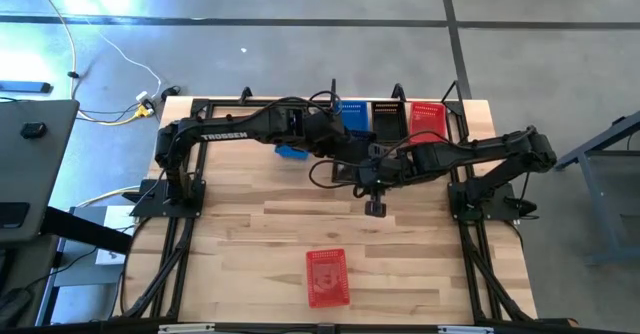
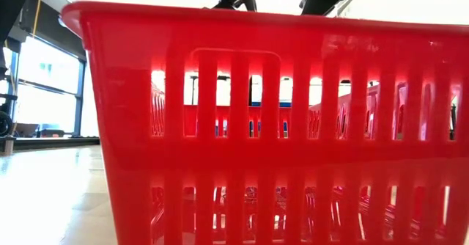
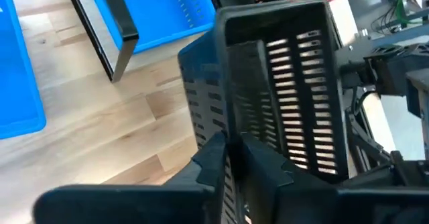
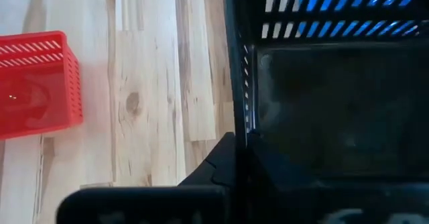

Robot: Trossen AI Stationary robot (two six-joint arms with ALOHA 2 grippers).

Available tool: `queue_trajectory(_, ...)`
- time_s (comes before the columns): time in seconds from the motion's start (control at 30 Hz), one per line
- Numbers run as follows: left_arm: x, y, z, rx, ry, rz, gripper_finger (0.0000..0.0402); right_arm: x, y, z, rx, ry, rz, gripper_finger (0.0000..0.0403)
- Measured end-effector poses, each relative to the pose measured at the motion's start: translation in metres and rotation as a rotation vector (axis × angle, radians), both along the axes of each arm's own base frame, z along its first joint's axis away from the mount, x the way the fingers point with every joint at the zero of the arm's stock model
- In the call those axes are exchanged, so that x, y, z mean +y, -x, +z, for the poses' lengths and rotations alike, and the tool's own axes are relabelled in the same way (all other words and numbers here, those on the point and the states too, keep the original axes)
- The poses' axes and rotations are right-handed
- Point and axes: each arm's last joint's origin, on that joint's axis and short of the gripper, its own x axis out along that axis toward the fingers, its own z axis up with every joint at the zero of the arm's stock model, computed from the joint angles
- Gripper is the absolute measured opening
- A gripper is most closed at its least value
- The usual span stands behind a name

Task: Stack baskets on shelf by color
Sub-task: Stack the black bin on top of the other black bin on the shelf

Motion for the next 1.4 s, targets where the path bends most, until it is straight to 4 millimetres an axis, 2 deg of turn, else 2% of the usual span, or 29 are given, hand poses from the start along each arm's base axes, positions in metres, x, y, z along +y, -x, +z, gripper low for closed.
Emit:
queue_trajectory(0.23, -0.001, 0.000, 0.000, 0.021, -0.041, -0.080, 0.0081, 0.000, 0.000, 0.000, 0.000, -0.024, -0.029, 0.0002)
queue_trajectory(0.43, 0.010, 0.002, 0.000, 0.038, -0.077, -0.111, 0.0120, 0.001, 0.004, -0.002, 0.041, -0.075, -0.040, 0.0001)
queue_trajectory(0.6, 0.022, 0.010, 0.007, 0.046, -0.134, -0.150, 0.0128, 0.000, 0.011, 0.001, 0.057, -0.101, -0.065, 0.0000)
queue_trajectory(0.8, 0.035, 0.024, 0.021, 0.049, -0.207, -0.207, 0.0124, -0.002, 0.023, 0.015, 0.001, -0.086, -0.093, 0.0000)
queue_trajectory(1.13, 0.048, 0.041, 0.036, 0.088, -0.346, -0.344, 0.0123, -0.032, 0.052, 0.045, -0.129, 0.101, -0.256, 0.0000)
queue_trajectory(1.4, 0.052, 0.052, 0.046, 0.105, -0.438, -0.473, 0.0122, -0.067, 0.071, 0.056, -0.110, 0.269, -0.348, 0.0000)
